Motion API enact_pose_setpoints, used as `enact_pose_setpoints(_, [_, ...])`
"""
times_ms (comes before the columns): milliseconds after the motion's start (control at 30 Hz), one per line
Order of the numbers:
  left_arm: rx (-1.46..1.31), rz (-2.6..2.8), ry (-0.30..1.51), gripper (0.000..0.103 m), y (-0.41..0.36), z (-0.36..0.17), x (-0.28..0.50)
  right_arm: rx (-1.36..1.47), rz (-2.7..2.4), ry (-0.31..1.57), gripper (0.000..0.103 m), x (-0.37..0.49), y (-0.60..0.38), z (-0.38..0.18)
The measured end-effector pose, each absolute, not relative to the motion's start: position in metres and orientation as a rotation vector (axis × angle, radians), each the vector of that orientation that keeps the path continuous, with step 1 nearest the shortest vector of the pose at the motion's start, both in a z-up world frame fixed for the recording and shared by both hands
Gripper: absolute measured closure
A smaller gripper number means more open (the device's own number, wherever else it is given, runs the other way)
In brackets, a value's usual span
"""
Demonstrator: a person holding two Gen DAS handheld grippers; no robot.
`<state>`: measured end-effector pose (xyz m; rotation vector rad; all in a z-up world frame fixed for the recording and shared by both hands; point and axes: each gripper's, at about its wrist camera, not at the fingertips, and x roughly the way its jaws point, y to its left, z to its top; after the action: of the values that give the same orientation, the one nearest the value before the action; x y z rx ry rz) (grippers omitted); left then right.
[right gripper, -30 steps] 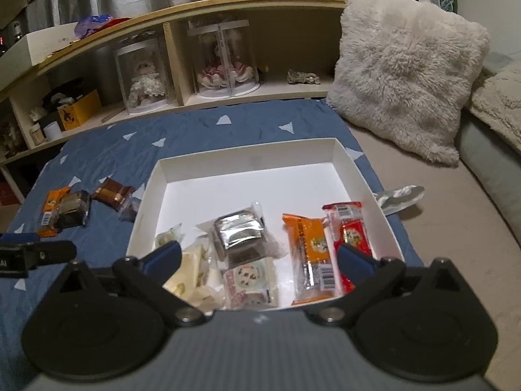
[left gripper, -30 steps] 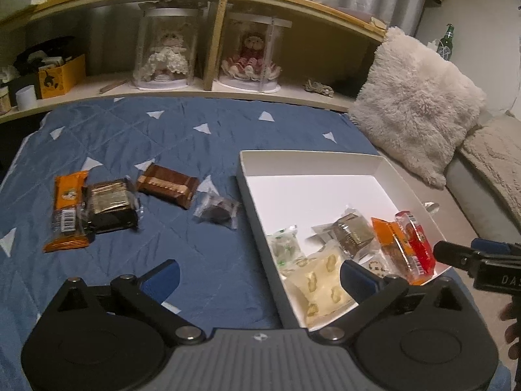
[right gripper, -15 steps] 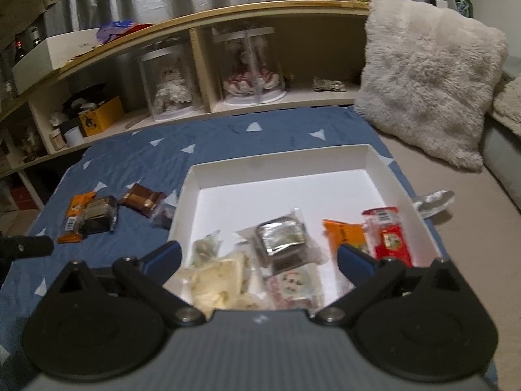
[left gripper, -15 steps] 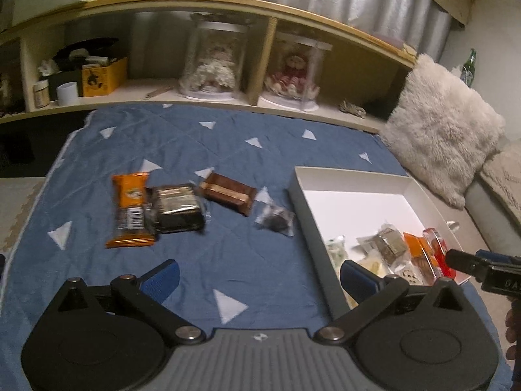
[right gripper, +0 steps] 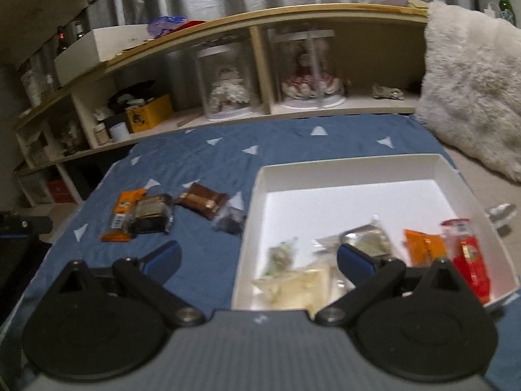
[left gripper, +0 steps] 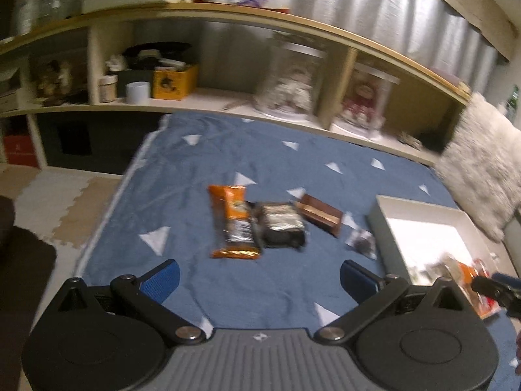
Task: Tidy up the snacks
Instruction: 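Move both tools back over the remaining snacks on the blanket, then grasp the square gold cake packet with right tool while left tool grasps orange bar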
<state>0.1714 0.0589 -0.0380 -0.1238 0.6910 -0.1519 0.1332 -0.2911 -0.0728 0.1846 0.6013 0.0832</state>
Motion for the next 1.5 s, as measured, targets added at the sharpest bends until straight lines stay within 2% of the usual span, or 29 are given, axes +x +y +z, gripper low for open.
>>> enact_pose_setpoints(333, [-0.164,-0.102,0.682,0.0,0.068,-0.048,0.214,0.092,0.196,0.604,0.001,0.156,-0.248,-0.076])
enact_pose_setpoints(567, [-0.279,-0.002,0.726,0.0,0.077,-0.078,0.253,0.131,0.195,0.577,0.0,0.195,-0.232,-0.083])
enact_pose_setpoints(667, [-0.274,-0.004,0.8,0.0,0.073,-0.093,0.267,0.185,0.198,0.612,0.0,0.22,-0.225,-0.089])
enact_pose_setpoints(833, [-0.214,-0.029,0.795,0.002,0.066,-0.1,0.28,0.254,0.233,0.684,0.0,0.268,-0.208,-0.098])
enact_pose_setpoints(1067, [-0.202,-0.079,0.808,0.021,0.063,-0.106,0.293,0.384,0.284,0.786,0.0,0.327,-0.177,-0.106])
enact_pose_setpoints(1267, [-0.239,-0.066,0.843,0.027,0.072,-0.118,0.302,0.345,0.309,0.928,0.001,0.364,-0.145,-0.122])
enact_pose_setpoints(1300, [-0.242,-0.069,0.849,0.028,0.072,-0.12,0.303,0.337,0.314,0.949,0.003,0.366,-0.142,-0.125])
enact_pose_setpoints(1367, [-0.239,-0.072,0.852,0.028,0.07,-0.121,0.304,0.32,0.316,0.984,0.017,0.369,-0.138,-0.129])
enact_pose_setpoints(1400, [-0.237,-0.073,0.852,0.028,0.07,-0.122,0.304,0.321,0.307,0.993,0.03,0.369,-0.139,-0.131])
enact_pose_setpoints(1500, [-0.24,-0.072,0.845,0.028,0.069,-0.122,0.305,0.383,0.324,0.98,0.033,0.359,-0.151,-0.134])
